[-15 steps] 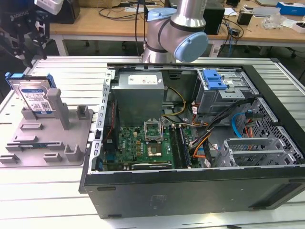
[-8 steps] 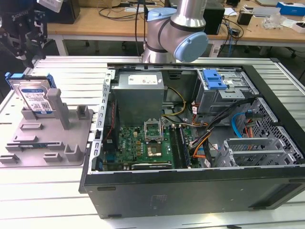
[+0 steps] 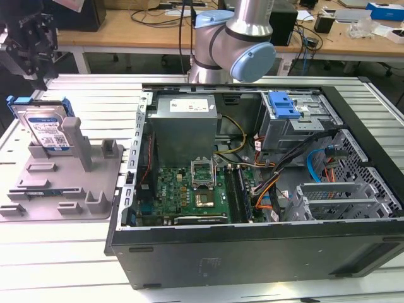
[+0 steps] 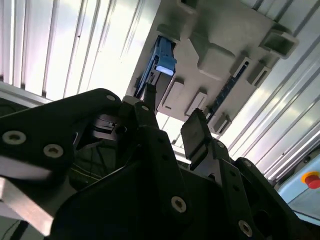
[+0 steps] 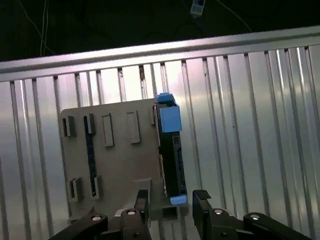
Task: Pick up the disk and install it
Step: 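Pick up the disk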
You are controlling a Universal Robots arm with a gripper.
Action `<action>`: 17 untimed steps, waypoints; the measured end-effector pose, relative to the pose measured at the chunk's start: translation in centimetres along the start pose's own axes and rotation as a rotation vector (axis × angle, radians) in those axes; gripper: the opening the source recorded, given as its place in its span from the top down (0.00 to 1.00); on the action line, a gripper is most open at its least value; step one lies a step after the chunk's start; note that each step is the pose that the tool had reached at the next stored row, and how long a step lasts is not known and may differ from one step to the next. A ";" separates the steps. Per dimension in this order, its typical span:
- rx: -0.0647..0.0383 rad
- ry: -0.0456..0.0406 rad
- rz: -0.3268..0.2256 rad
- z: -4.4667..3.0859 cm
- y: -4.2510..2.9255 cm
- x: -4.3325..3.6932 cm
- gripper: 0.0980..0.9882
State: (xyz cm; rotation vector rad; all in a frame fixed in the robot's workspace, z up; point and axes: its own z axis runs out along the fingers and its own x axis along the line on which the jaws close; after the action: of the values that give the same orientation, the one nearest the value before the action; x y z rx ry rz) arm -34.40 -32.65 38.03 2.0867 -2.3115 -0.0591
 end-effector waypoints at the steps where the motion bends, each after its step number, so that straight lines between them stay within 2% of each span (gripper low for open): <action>1: 0.000 0.0015 -0.032 0.00 0.00 0.00 0.57; 2: 0.000 0.0029 -0.062 0.00 0.00 0.00 0.57; 4: 0.000 0.0039 -0.083 0.00 0.00 0.00 0.57; 10: 0.000 0.0038 -0.082 0.01 0.07 -0.04 0.57; 17: 0.000 0.0036 -0.074 0.14 1.93 -0.44 0.57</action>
State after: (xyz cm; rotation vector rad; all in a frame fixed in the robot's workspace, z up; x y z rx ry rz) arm -36.28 -32.02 37.99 2.1702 -2.2313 -0.0573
